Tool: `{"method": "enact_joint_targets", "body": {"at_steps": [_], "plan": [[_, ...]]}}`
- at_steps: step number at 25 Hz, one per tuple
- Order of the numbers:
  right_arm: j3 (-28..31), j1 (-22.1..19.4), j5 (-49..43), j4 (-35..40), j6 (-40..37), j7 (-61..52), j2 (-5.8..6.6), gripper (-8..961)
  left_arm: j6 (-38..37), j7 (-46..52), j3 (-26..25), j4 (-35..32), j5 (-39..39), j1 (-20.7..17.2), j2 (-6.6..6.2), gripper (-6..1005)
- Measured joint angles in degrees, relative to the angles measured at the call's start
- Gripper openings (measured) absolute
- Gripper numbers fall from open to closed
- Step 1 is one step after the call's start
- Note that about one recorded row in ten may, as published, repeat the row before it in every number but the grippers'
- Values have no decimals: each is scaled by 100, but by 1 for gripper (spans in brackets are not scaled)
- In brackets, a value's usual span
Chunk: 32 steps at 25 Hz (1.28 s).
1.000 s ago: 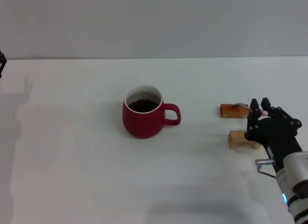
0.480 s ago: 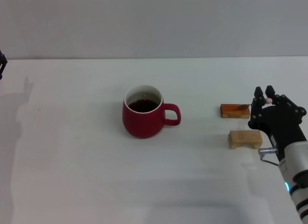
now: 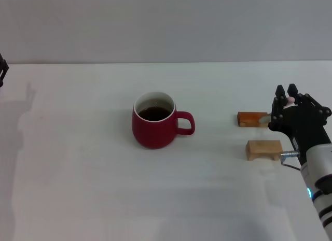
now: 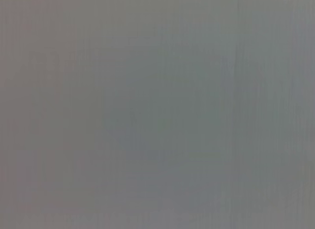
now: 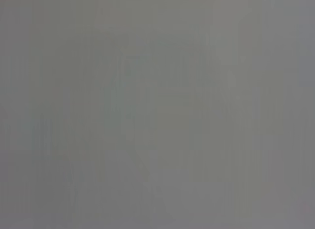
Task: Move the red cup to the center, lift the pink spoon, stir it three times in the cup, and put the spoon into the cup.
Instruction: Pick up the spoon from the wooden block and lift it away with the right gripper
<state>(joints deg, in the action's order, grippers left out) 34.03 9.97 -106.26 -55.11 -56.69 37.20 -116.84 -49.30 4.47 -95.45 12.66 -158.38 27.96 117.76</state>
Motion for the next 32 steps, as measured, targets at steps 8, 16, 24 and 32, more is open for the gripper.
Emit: {"method": "enact_joint_targets", "body": {"at_steps": [8,16,24,32], "plan": [[62,150,-9,9,1,5,14,164,34,-4,-7,0,0,30,1,829],[68,264,-9,-1,7,7,38,134,51,-5,-9,0,0,34,1,829],[69,361,-9,0,10,7,59,133,56,8,-9,0,0,34,1,829],[194,375,-141,0,10,7,52,133,61,19,-9,0,0,34,9,829]]}}
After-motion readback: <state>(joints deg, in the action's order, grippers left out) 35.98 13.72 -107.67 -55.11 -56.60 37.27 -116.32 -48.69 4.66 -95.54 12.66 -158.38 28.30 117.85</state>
